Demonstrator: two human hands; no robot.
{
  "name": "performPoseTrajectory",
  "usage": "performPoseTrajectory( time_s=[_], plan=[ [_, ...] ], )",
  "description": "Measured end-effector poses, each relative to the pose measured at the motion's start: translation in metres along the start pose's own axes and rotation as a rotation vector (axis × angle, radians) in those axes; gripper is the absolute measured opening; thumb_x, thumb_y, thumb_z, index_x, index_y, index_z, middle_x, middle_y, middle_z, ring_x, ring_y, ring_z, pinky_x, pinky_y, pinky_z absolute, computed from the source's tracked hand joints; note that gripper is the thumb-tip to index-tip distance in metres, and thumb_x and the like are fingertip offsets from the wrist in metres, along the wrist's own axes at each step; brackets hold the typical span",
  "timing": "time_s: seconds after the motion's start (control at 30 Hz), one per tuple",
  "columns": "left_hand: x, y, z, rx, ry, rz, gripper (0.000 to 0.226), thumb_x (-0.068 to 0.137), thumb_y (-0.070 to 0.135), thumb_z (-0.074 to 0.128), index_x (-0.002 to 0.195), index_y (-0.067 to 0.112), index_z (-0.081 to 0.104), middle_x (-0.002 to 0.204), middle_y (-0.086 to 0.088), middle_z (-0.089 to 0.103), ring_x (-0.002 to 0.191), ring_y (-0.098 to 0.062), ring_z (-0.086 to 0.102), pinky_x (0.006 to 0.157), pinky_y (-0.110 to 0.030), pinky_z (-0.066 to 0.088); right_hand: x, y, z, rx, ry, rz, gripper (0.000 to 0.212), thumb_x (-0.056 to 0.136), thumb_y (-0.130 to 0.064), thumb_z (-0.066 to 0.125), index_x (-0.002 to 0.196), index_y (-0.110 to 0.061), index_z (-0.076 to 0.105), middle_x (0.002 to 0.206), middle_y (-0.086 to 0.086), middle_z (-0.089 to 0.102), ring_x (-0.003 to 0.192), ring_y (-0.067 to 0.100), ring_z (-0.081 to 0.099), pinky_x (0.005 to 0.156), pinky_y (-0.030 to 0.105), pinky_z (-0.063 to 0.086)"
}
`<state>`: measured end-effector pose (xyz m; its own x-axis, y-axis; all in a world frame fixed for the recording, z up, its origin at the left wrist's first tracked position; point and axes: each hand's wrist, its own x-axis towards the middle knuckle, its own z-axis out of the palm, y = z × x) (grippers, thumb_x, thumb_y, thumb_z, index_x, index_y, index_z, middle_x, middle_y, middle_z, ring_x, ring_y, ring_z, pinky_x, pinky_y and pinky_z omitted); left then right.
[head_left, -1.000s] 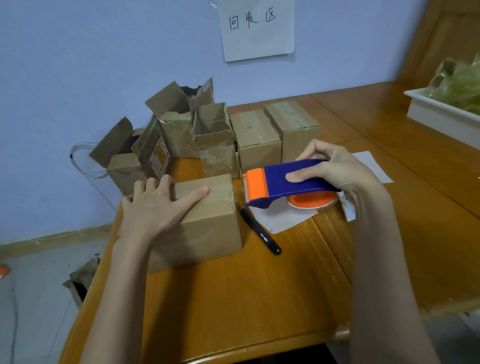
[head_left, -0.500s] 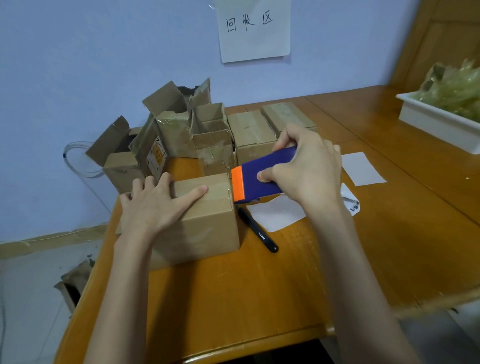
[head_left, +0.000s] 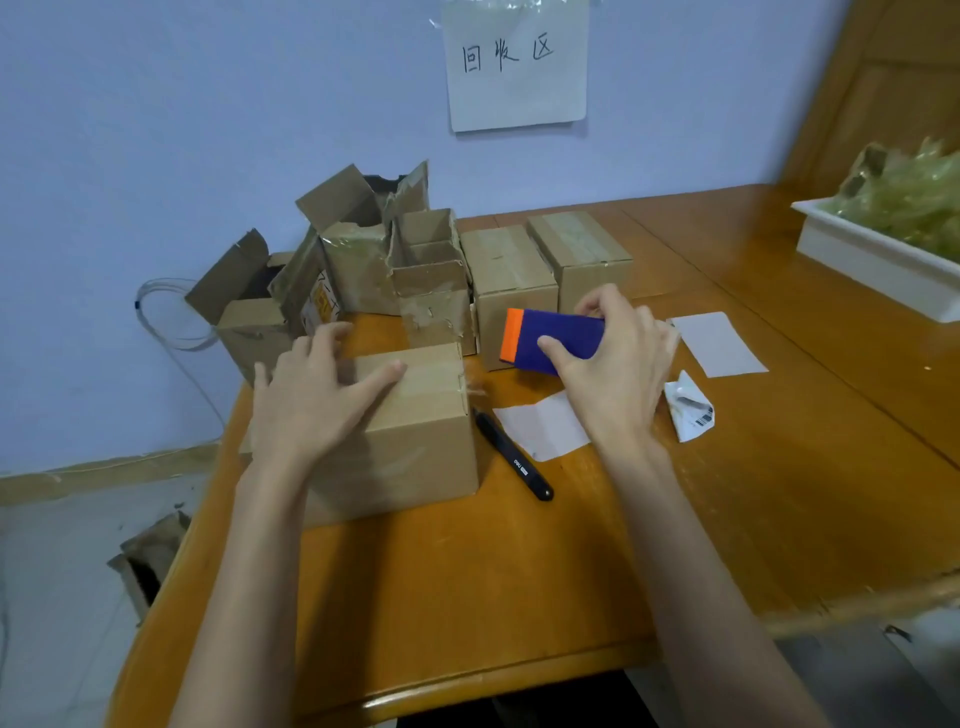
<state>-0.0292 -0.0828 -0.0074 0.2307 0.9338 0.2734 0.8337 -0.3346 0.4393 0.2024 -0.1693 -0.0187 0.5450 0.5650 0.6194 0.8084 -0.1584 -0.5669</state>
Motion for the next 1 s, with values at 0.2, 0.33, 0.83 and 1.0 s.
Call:
performPoseTrajectory(
  time_s=[0.2,0.33,0.83,1.0],
  plan=[
    [-0.028,-0.008,-0.014,-0.604,0.730,-0.113,0.039,0.077,0.005,0.065,0.115,0.013,0.058,0.121,-0.002,0.058,0.114,-0.006,0.054,0.103,-0.022,0.042,-0.040,0.018,0.027,-0.287,-0.111,0.121,0.040,0.066,-0.043,0.083,0.084,-0.025,0.052,0.080,-0.004,0.057,0.096,0.019,0.051,0.091,0.038,0.028],
    [-0.046,-0.019,-0.009,-0.736,0.612,-0.357,0.043,0.086,0.018,0.070,0.127,0.014,0.058,0.128,-0.001,0.060,0.119,-0.010,0.055,0.104,-0.026,0.044,-0.036,0.011,0.018,-0.224,-0.163,0.188,0.034,0.080,-0.043,0.071,0.104,-0.022,0.058,0.111,-0.001,0.058,0.117,0.021,0.045,0.101,0.038,0.026],
    [-0.061,-0.015,0.027,-0.887,0.674,-0.427,0.032,0.090,0.040,0.063,0.120,0.033,0.066,0.070,0.022,0.066,0.061,0.000,0.052,0.071,-0.023,0.049,-0.039,-0.080,0.032,0.811,-0.786,0.556,0.062,0.101,-0.049,0.032,0.155,-0.033,0.004,0.162,-0.008,0.007,0.148,0.017,0.012,0.118,0.038,0.014],
    [-0.060,-0.024,0.024,-0.955,0.531,-0.494,0.041,0.086,0.046,0.065,0.125,0.032,0.062,0.119,0.008,0.064,0.097,-0.005,0.056,0.084,-0.023,0.046,-0.028,-0.057,0.039,0.971,-0.898,0.749,0.066,0.094,-0.064,0.036,0.146,-0.024,0.040,0.147,0.000,0.046,0.136,0.019,0.040,0.114,0.038,0.029]
  ],
)
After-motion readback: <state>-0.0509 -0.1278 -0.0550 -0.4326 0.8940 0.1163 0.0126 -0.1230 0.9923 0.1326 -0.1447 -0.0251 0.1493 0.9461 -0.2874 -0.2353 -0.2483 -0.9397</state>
